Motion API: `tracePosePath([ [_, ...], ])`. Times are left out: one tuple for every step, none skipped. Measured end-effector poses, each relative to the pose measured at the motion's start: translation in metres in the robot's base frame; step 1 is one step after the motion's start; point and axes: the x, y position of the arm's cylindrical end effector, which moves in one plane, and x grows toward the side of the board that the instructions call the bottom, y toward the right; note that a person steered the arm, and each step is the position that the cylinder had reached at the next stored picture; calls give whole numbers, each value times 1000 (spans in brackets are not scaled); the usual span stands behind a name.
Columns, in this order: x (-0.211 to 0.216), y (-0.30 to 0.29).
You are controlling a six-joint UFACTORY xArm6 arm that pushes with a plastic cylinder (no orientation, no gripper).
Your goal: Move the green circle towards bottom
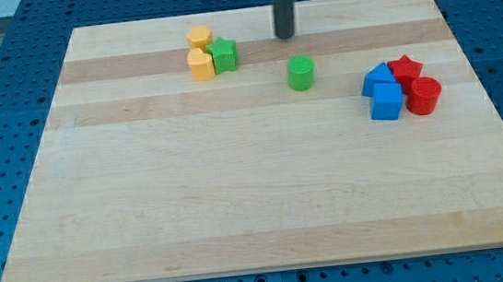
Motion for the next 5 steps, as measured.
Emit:
tracePosePath([
  [12,-2],
  [42,-5],
  [86,-6],
  [131,-6],
  [174,-6],
])
